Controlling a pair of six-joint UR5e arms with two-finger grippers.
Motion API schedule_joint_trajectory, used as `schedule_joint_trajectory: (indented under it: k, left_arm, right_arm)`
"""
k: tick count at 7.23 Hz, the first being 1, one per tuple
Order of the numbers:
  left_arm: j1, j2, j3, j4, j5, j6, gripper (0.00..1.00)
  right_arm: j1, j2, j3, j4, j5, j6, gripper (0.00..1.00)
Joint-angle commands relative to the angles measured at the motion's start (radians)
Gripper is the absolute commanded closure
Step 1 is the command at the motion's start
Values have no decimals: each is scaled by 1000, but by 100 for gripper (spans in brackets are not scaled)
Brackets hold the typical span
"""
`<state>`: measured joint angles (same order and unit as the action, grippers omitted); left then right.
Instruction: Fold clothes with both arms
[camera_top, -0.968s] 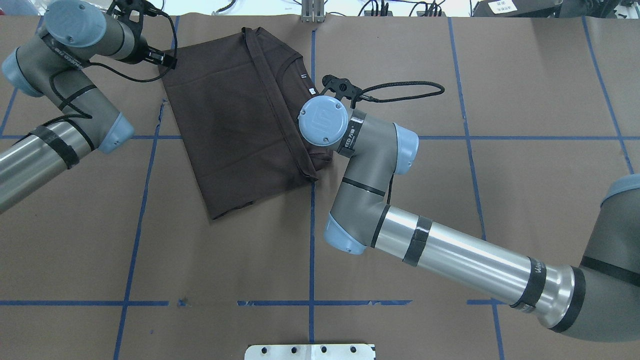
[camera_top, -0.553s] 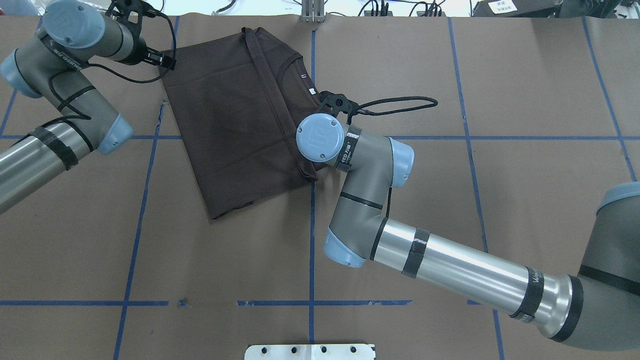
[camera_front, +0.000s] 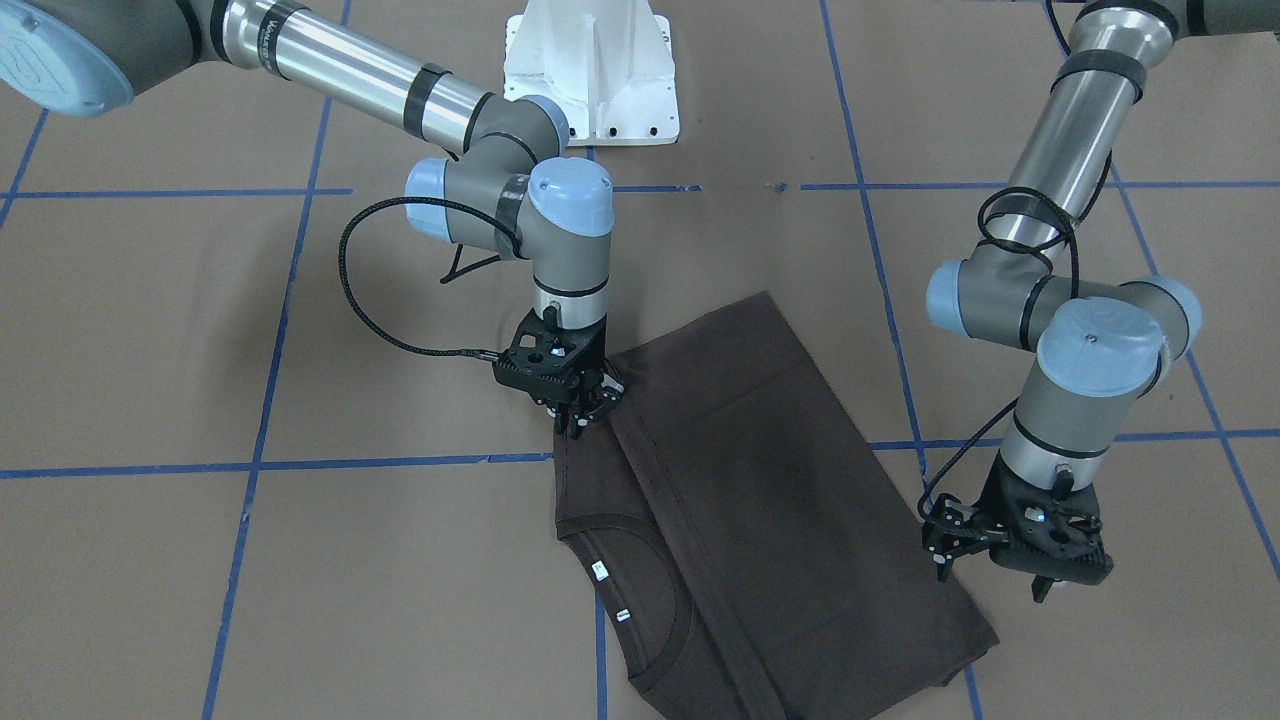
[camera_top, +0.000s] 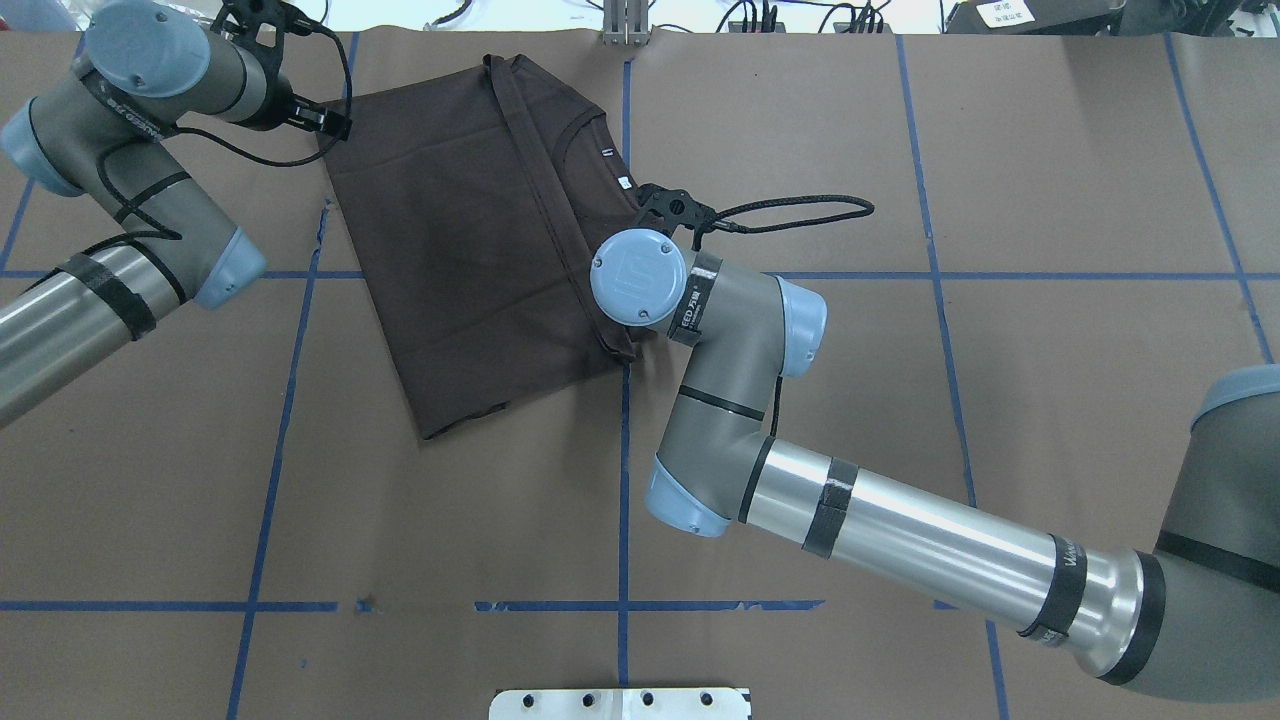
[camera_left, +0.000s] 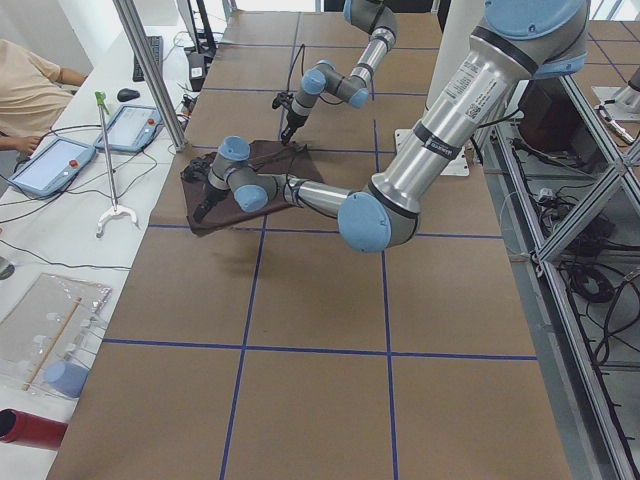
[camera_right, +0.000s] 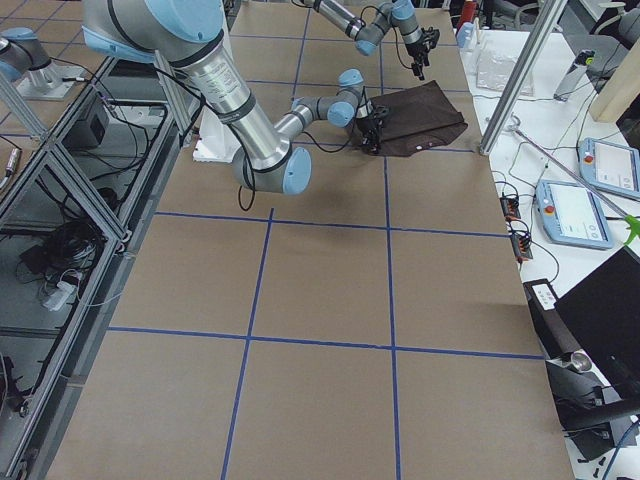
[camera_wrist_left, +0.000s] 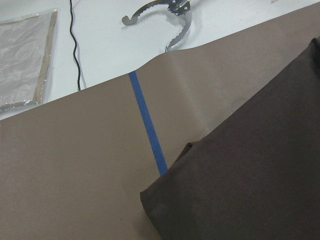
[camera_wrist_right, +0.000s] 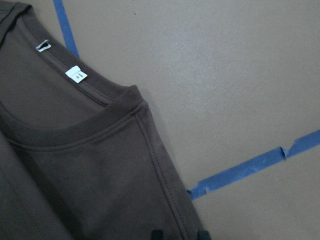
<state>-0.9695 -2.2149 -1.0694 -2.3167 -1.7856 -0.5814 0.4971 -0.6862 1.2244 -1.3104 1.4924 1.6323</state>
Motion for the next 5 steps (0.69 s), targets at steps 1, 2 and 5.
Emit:
schedule_joint_trajectory:
  k: [1,2,5]
  left_arm:
    - [0,0,-1,-1,0,0,0]
    - [0,0,-4,-6,0,-2,0]
    - [0,1,-3,-13,0,-2,0]
  right_arm:
    - [0,1,1,-6,2,0,100]
    - [0,2,3,-10,6,-6,100]
    - [0,-9,3,-18,2,-78,25]
